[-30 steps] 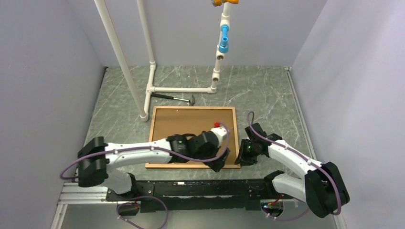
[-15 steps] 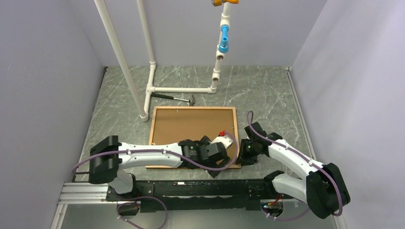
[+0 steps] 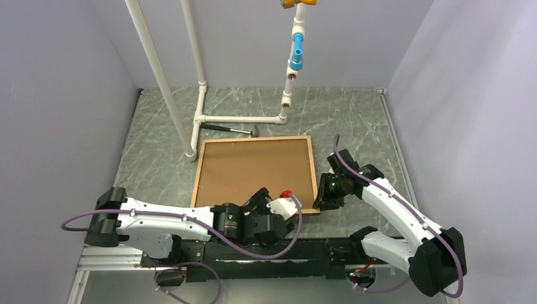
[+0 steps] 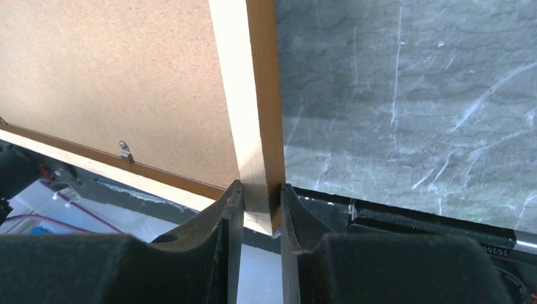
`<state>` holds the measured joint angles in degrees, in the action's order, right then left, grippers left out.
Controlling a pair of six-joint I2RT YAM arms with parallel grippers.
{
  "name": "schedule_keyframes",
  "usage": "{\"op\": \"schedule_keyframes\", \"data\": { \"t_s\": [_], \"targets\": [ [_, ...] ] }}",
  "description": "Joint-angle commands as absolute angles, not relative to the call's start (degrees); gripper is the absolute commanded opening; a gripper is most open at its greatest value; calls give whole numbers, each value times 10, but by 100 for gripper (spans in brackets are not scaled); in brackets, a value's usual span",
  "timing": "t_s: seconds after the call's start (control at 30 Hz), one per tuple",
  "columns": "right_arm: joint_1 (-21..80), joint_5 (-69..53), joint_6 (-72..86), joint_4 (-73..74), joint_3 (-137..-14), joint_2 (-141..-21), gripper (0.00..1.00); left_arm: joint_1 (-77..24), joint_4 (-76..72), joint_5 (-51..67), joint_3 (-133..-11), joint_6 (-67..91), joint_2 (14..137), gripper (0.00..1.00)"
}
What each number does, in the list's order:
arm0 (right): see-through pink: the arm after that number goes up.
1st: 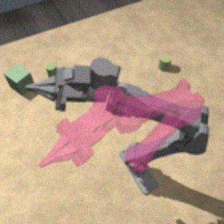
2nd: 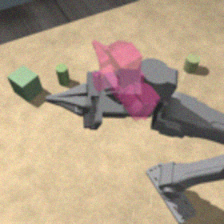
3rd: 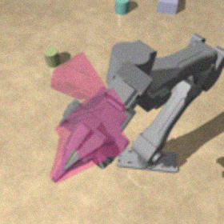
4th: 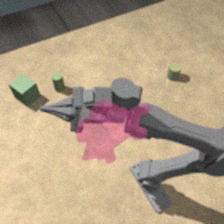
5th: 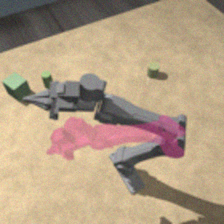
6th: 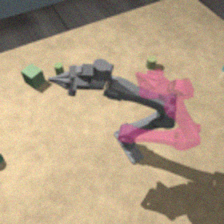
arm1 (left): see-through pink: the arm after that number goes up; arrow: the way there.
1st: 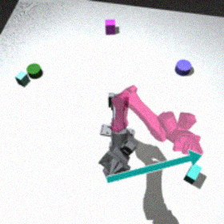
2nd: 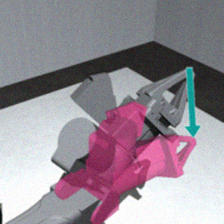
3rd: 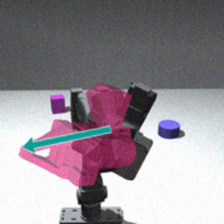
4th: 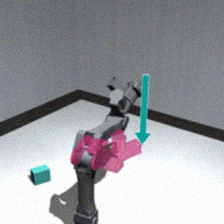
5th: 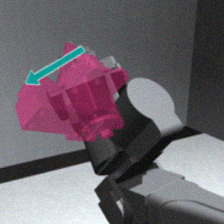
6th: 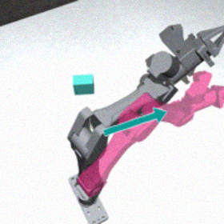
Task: Put the photo into the frame
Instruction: Turn over the photo frame at the center of the board.
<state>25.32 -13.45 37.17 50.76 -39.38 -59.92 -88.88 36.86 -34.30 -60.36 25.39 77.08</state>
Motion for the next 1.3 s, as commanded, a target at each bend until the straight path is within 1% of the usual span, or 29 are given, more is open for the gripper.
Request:
{"op": "schedule_keyframes", "data": {
  "t_s": [0.0, 0.23, 0.37, 0.43, 0.5, 0.53, 0.6, 0.63, 0.7, 0.73, 0.77, 0.8, 0.83, 0.9, 0.97, 1.07, 1.1, 1.13, 1.17, 1.2, 1.23, 1.27],
  "targets": [
    [254, -188, 370, 521, -456, -567, 0, -911, 400, -425, -606, 236, 777, 96],
    [254, -212, 375, 556, -501, -546, 0, -945, 497, -510, -632, 284, 855, 96],
    [254, -219, 381, 572, -516, -528, 0, -959, 591, -567, -659, 356, 926, 97],
    [254, -225, 382, 578, -521, -522, 0, -964, 653, -605, -678, 417, 968, 97],
    [254, -232, 384, 581, -521, -518, 0, -964, 744, -638, -705, 510, 1012, 96],
    [255, -234, 385, 582, -521, -516, 0, -965, 797, -653, -718, 561, 1035, 94],
    [254, -238, 389, 582, -520, -510, 0, -965, 884, -673, -744, 649, 1079, 86],
    [254, -240, 390, 580, -519, -508, 0, -964, 900, -680, -749, 656, 1089, 82],
    [254, -244, 392, 579, -520, -508, 0, -965, 901, -687, -754, 651, 1098, 78],
    [254, -246, 392, 580, -521, -509, 0, -966, 901, -689, -755, 651, 1099, 72],
    [254, -246, 392, 580, -521, -508, 0, -966, 901, -692, -755, 651, 1097, 63],
    [254, -247, 393, 581, -522, -508, 0, -966, 899, -694, -754, 649, 1093, 57],
    [254, -247, 394, 581, -524, -506, 0, -965, 892, -695, -751, 642, 1087, 54],
    [254, -249, 395, 581, -525, -504, 0, -965, 868, -694, -740, 619, 1074, 51],
    [254, -253, 394, 582, -526, -504, 0, -964, 848, -693, -731, 601, 1062, 44],
    [254, -256, 393, 585, -530, -502, 0, -964, 843, -694, -723, 597, 1052, 30],
    [254, -256, 393, 585, -531, -502, 0, -963, 849, -697, -724, 604, 1052, 23],
    [254, -257, 393, 584, -532, -500, 0, -963, 861, -698, -726, 614, 1052, 14],
    [254, -259, 392, 583, -534, -500, 0, -962, 877, -702, -730, 629, 1054, 2],
    [254, -260, 391, 582, -536, -498, 0, -961, 894, -705, -735, 645, 1058, 0],
    [254, -259, 389, 579, -539, -496, 6, -960, 901, -706, -738, 645, 1059, 0],
    [254, -257, 388, 575, -544, -491, 16, -960, 902, -707, -741, 640, 1058, 0]
  ]
}}
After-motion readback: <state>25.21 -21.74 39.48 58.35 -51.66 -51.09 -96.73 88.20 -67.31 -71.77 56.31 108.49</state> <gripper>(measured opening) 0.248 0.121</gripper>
